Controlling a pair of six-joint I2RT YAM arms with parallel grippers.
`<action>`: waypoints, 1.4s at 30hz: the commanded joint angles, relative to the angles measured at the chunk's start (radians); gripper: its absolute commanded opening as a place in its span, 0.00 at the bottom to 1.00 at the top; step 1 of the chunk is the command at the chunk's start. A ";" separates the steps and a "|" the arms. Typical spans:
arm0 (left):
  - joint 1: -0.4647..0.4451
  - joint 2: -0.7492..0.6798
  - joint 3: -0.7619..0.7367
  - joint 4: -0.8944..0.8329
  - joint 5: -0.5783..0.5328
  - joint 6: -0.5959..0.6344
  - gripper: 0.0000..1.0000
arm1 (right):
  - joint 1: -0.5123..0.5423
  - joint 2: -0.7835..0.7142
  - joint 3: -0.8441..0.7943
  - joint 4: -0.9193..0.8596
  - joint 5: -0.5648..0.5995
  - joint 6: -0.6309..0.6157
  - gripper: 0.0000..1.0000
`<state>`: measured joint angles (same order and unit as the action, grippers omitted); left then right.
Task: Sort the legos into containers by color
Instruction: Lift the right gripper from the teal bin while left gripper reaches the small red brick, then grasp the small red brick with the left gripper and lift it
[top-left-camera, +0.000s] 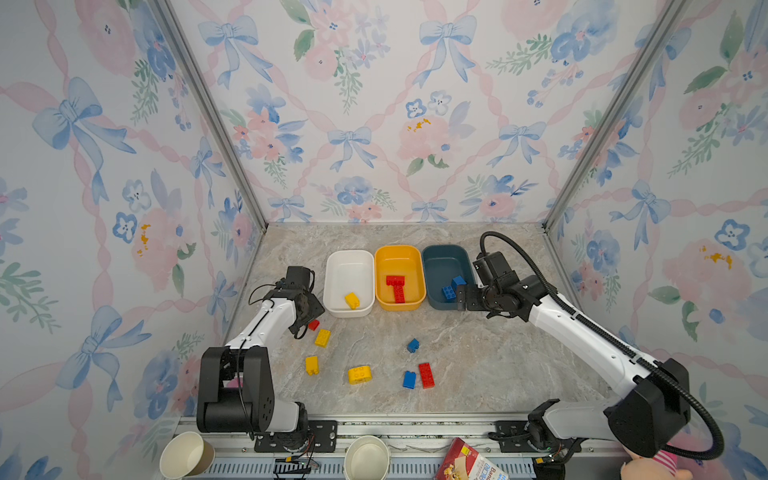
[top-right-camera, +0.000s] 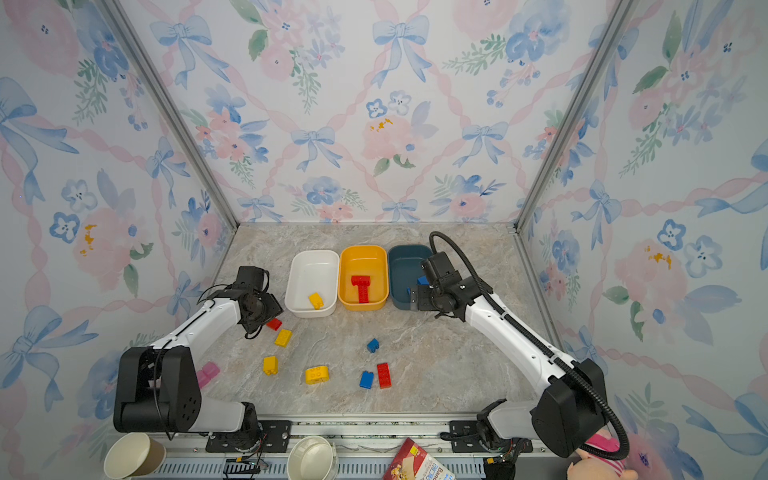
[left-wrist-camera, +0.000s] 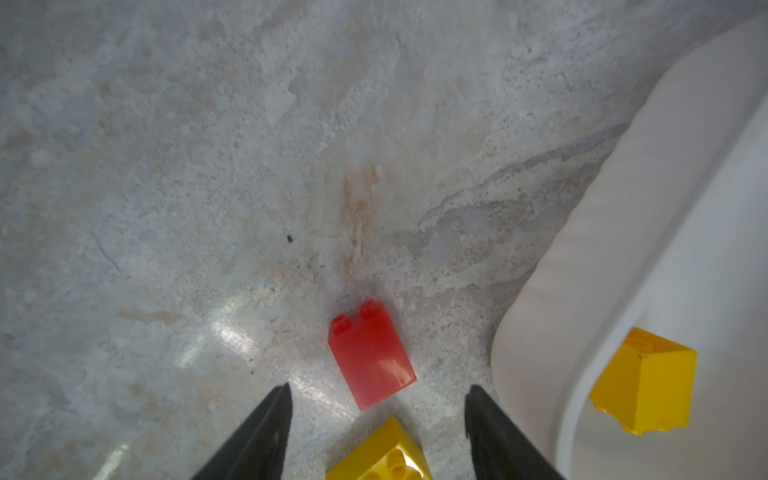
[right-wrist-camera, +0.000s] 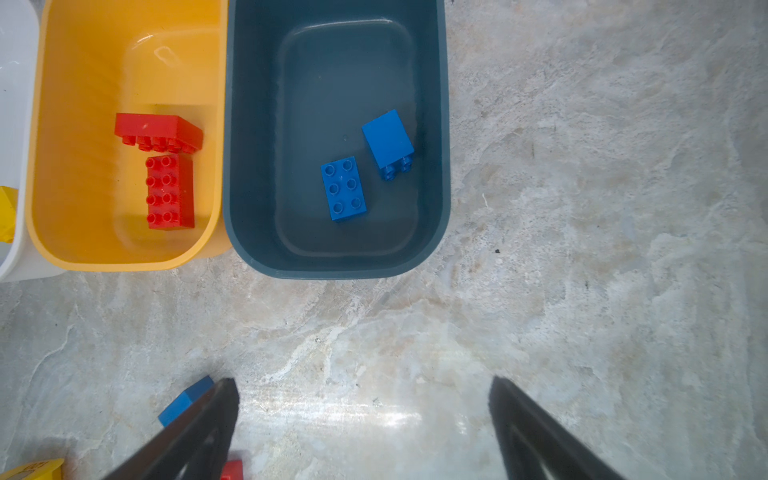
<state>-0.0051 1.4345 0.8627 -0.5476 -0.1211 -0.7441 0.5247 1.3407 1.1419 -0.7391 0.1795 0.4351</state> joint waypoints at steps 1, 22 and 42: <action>0.008 0.038 0.012 -0.018 -0.020 -0.024 0.68 | -0.007 -0.028 -0.020 -0.020 -0.005 0.011 0.97; 0.008 0.158 -0.008 0.061 -0.015 -0.076 0.63 | -0.020 -0.041 -0.029 -0.018 -0.021 0.021 0.98; 0.007 0.138 -0.069 0.093 -0.029 -0.081 0.40 | -0.012 -0.033 -0.024 -0.025 -0.023 0.036 0.98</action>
<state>-0.0051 1.5738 0.8246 -0.4442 -0.1524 -0.8169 0.5114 1.3163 1.1221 -0.7433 0.1604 0.4576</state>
